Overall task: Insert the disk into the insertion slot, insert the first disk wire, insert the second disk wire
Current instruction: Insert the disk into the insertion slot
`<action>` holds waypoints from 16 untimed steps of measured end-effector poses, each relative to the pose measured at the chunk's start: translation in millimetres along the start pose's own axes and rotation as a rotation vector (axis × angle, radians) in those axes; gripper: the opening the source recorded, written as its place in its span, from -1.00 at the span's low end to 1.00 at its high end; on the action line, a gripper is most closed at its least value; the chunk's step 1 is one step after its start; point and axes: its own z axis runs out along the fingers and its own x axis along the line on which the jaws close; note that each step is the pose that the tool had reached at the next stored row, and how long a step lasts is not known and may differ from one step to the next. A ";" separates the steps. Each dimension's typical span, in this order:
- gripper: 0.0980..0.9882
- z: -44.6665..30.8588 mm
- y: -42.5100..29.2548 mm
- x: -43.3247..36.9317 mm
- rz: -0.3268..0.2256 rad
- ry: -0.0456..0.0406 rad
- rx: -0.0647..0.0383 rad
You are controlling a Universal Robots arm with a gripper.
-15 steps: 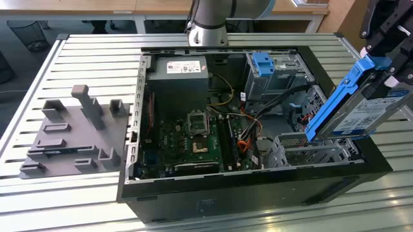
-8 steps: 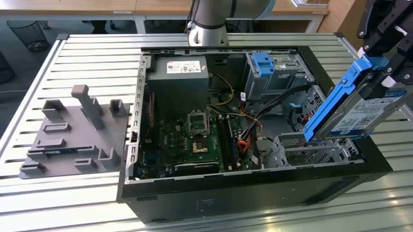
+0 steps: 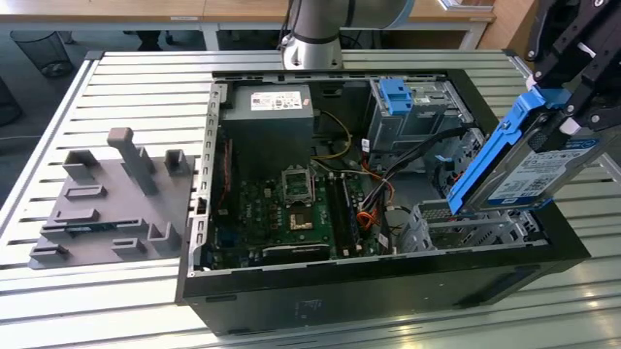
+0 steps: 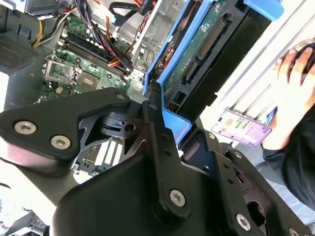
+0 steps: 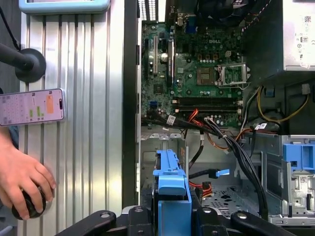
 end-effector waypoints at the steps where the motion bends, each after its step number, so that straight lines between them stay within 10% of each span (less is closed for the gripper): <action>1: -0.40 0.6 0.3 -0.4 0.000 0.0000 0.000; 16: -0.40 7.1 1.7 -4.0 0.000 0.0003 0.000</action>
